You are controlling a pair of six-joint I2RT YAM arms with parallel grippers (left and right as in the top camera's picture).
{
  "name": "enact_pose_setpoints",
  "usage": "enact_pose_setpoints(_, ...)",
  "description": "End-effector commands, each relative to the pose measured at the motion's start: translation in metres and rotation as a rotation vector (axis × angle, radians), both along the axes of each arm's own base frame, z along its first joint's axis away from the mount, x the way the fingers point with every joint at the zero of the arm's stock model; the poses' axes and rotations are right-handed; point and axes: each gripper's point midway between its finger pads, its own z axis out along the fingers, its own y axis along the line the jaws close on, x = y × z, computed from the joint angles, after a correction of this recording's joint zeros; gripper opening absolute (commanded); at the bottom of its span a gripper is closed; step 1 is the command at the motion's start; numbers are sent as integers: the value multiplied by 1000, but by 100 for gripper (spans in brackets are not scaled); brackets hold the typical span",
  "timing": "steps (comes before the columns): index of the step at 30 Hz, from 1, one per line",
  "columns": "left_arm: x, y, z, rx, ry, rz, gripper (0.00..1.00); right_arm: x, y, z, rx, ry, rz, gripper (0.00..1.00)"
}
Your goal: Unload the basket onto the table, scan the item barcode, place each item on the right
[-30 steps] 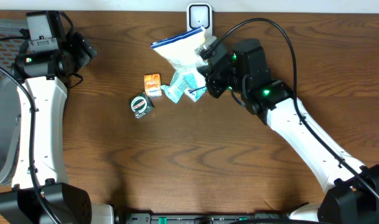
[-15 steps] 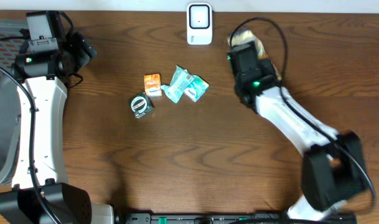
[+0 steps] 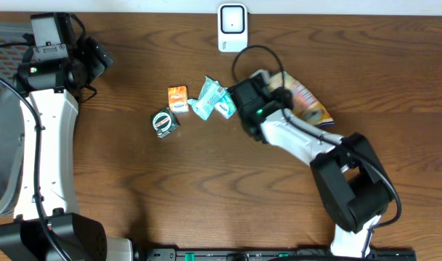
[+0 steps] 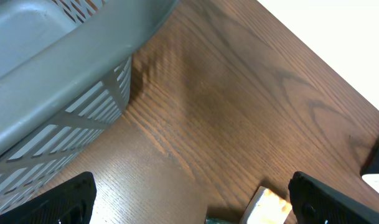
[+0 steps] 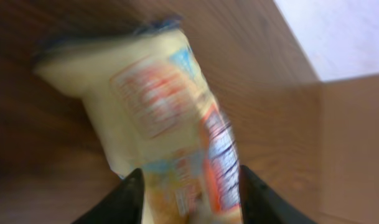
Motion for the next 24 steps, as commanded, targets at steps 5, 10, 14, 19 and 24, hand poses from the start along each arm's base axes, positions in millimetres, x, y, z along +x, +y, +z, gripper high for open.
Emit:
enact_pose_setpoints(5, 1, 2, 6, 3, -16, 20, 98, 15, -23, 91, 400, -184, -86, 69)
enact_pose_setpoints(10, 1, 3, 6, 3, -16, 21, 98, 18, -21, 65, 815, 93, 96, 79)
enact_pose_setpoints(14, 1, 3, 6, 3, -16, 21, 98, 11, -41, 37, 1045, 240, 65, 79)
enact_pose_setpoints(19, 1, 2, 6, 3, -16, 20, 98, 6, -60, 1, 1147, 338, -20, 79)
enact_pose_setpoints(24, 1, 2, 6, 3, -16, 20, 98, 0, -54, -30, 1154, 426, 10, 80)
